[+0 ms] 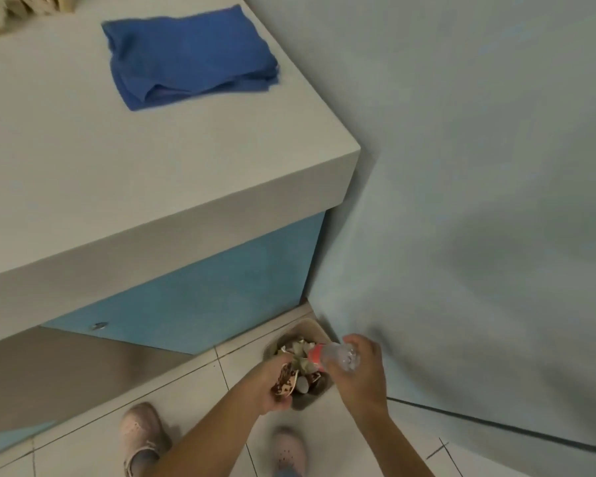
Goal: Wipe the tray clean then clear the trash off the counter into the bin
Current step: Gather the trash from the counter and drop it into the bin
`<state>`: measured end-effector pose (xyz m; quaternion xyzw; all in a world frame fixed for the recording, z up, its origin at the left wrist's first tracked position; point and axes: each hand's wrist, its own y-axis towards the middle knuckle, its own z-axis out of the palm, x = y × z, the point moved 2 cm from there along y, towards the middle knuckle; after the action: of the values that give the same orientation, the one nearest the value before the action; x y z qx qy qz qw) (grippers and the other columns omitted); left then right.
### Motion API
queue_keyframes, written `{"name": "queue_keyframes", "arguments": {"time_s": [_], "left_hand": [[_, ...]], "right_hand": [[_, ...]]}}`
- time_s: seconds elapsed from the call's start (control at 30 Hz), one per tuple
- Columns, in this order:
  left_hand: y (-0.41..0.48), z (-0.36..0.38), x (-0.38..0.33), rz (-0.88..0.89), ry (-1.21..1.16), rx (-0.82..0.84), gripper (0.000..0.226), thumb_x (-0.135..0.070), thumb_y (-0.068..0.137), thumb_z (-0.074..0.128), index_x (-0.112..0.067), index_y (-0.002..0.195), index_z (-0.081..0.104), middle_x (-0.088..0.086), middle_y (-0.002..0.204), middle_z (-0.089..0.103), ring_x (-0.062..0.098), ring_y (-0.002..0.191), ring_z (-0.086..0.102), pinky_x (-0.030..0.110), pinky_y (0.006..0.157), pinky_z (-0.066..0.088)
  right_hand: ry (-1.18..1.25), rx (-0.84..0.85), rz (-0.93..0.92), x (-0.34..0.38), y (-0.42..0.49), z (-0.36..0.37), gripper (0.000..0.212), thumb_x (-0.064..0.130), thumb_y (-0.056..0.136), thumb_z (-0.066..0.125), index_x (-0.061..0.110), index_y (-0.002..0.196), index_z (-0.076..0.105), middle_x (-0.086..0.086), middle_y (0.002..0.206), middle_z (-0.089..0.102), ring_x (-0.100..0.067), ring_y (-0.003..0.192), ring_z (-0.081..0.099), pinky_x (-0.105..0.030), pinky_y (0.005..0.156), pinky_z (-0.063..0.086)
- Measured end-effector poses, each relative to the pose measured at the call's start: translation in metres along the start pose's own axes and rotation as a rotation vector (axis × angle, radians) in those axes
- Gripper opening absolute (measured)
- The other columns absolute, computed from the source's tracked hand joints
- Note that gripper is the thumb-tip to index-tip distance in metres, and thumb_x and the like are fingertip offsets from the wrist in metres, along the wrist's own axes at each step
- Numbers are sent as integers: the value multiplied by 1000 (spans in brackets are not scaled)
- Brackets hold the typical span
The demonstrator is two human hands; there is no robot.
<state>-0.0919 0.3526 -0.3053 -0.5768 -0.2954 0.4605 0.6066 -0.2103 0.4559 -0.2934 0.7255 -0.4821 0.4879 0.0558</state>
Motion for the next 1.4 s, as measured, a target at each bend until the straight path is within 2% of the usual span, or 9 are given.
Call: {"name": "queue_keyframes", "arguments": {"time_s": [0.2, 0.3, 0.47, 0.63, 0.73, 0.83, 1.0, 1.17, 1.4], "left_hand": [[110, -6, 4, -34, 9, -36, 53, -33, 80, 72, -4, 118, 51, 15, 116, 54, 33, 116, 50, 46, 103, 40], [139, -10, 5, -51, 35, 32, 63, -52, 79, 65, -10, 125, 53, 11, 115, 59, 29, 109, 54, 41, 95, 45], [109, -21, 1, 203, 319, -275, 39, -32, 94, 52, -5, 123, 52, 17, 129, 53, 30, 112, 51, 35, 90, 41], [-28, -29, -14, 603, 430, -249, 8, -26, 89, 60, -28, 97, 61, -12, 98, 57, -2, 86, 53, 10, 72, 43], [-119, -50, -24, 806, 420, -287, 13, -27, 86, 65, -35, 96, 61, -16, 109, 57, -4, 97, 55, 12, 81, 45], [-197, -77, -44, 934, 290, -302, 8, -23, 84, 69, -26, 90, 69, -7, 92, 70, 0, 85, 63, 12, 74, 47], [-305, -124, -86, 1084, 125, -400, 8, -19, 87, 64, -24, 88, 70, -4, 83, 72, 9, 70, 65, 25, 67, 52], [-372, -200, -136, 1214, 11, -548, 10, -21, 88, 62, -26, 86, 71, -4, 80, 71, 3, 53, 54, 13, 50, 41], [-420, -326, -240, 1277, -72, -640, 12, -20, 90, 60, -21, 86, 71, -2, 77, 71, 10, 55, 50, 22, 53, 41]], "right_hand": [[-75, -13, -50, -76, 53, 64, 54, 39, 69, 81, 35, 111, 48, 13, 109, 45, -11, 96, 58, -15, 72, 47], [-175, 132, -63, -102, 68, 84, 89, 40, 62, 82, 30, 136, 33, 17, 121, 37, -6, 112, 47, -32, 90, 50], [-141, 125, -206, -83, 48, 81, 80, 37, 74, 74, 42, 138, 27, 41, 123, 28, 2, 122, 39, -26, 98, 43], [17, 5, -458, 20, -2, 46, 56, 47, 78, 62, 56, 127, 36, 27, 126, 43, 1, 118, 48, -7, 92, 39], [140, -49, -642, 104, -36, 19, 42, 40, 80, 61, 40, 121, 50, 19, 114, 51, -6, 103, 57, -12, 84, 45], [220, -57, -849, 190, -65, 8, 32, 28, 82, 60, 21, 114, 58, 6, 104, 56, -8, 91, 58, -12, 80, 43], [263, 99, -1044, 322, -86, 30, 27, 22, 85, 57, 28, 112, 58, 10, 101, 55, -10, 87, 57, -12, 73, 42], [190, 300, -1041, 441, -74, 77, 35, 16, 85, 67, 39, 110, 56, 13, 96, 58, -9, 90, 56, -10, 70, 43], [89, 316, -1010, 587, -37, 185, 27, 23, 86, 65, 33, 110, 58, 10, 88, 59, -4, 81, 56, -18, 70, 46]]}}
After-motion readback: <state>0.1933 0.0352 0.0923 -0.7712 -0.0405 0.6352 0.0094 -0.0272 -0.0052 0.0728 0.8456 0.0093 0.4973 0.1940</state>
